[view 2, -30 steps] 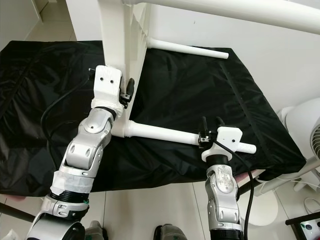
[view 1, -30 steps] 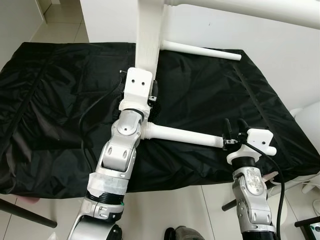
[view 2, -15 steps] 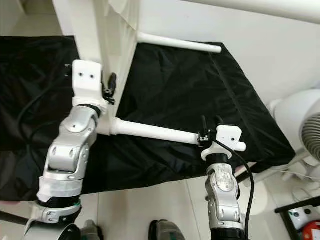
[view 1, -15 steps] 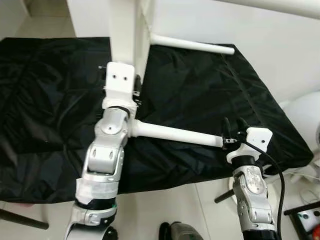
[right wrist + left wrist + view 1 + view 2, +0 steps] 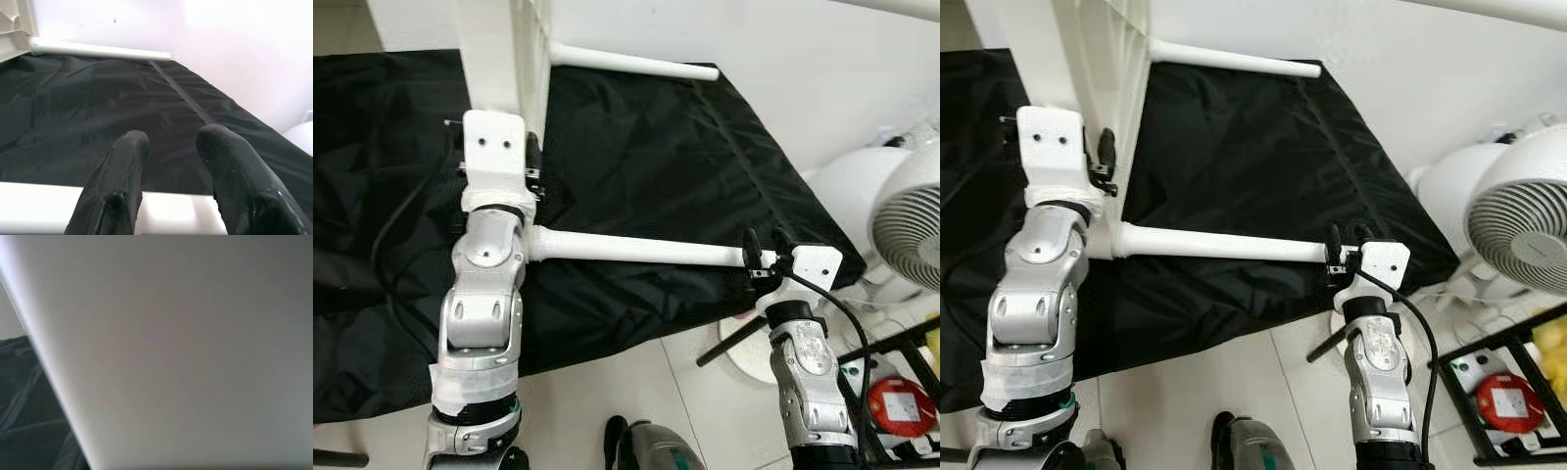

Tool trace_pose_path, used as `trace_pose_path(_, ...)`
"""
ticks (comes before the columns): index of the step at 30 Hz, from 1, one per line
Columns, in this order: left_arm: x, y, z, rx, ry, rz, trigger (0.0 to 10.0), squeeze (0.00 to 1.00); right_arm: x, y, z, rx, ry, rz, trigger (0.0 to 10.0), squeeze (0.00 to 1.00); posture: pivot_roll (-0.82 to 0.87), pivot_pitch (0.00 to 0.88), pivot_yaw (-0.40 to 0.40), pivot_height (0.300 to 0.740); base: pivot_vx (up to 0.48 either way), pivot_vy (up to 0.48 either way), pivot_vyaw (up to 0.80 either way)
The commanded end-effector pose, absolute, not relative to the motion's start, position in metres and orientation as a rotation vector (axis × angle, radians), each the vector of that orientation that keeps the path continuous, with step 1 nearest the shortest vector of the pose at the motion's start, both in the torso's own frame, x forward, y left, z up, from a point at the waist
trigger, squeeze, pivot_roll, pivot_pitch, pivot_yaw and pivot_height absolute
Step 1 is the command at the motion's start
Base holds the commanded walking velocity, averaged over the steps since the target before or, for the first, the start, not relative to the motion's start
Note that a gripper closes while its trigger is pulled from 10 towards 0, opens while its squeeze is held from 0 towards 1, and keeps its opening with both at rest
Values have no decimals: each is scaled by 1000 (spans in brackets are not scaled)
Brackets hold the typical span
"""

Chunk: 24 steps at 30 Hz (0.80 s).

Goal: Building children table

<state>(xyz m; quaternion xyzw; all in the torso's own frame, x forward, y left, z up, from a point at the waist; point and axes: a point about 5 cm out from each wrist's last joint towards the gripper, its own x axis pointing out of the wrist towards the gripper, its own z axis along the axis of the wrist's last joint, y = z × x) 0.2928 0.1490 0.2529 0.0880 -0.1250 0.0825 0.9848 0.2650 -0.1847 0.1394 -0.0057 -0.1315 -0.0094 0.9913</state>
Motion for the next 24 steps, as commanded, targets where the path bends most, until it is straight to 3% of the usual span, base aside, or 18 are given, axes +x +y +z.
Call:
trace_pose_path(1,272,194,274,225,-389,604,0,0,265,-191,135,-22,-234,-22,10000,0,45,137,-135,740,0,0,0)
trace_pose_path(6,273,184,276,192,-421,545,0,0,264,-192,134,-24,-227,-21,10000,0,44,146,-132,740,0,0,0)
trace_pose_path(7,279,177,272,186,-396,477,2078,0,263,-192,133,-24,-224,-22,10000,0,44,147,-130,740,0,0,0)
trace_pose_path(8,279,177,272,186,-396,477,2078,0,263,-192,133,-24,-224,-22,10000,0,44,147,-130,740,0,0,0)
trace_pose_path(9,284,168,269,176,-376,407,10000,0,262,-192,132,-24,-220,-22,10000,0,37,151,-121,740,0,0,0)
trace_pose_path(16,294,163,270,181,-379,373,10000,0,255,-197,128,-27,-209,-50,10000,0,21,157,-98,740,0,0,0)
trace_pose_path(17,295,160,270,179,-382,351,10000,188,254,-197,127,-27,-206,-53,10000,0,19,157,-97,740,0,0,0)
trace_pose_path(18,296,157,270,179,-384,333,10000,188,253,-197,126,-28,-204,-53,10000,0,18,158,-95,740,0,0,0)
trace_pose_path(19,297,152,271,185,-395,298,10000,1000,253,-197,126,-28,-203,-54,10000,0,15,158,-89,740,0,0,0)
trace_pose_path(21,299,146,269,211,-389,259,10000,1000,252,-198,126,-29,-204,-59,10000,0,12,159,-84,740,0,0,0)
trace_pose_path(22,300,144,269,220,-389,246,10000,855,252,-198,126,-29,-204,-62,10000,0,12,159,-84,740,0,0,0)
trace_pose_path(23,300,144,269,233,-387,250,10000,0,251,-198,126,-30,-204,-63,10000,0,11,160,-81,740,0,0,0)
trace_pose_path(24,300,144,269,233,-387,250,10000,0,251,-198,126,-30,-204,-63,10000,0,11,160,-81,740,0,0,0)
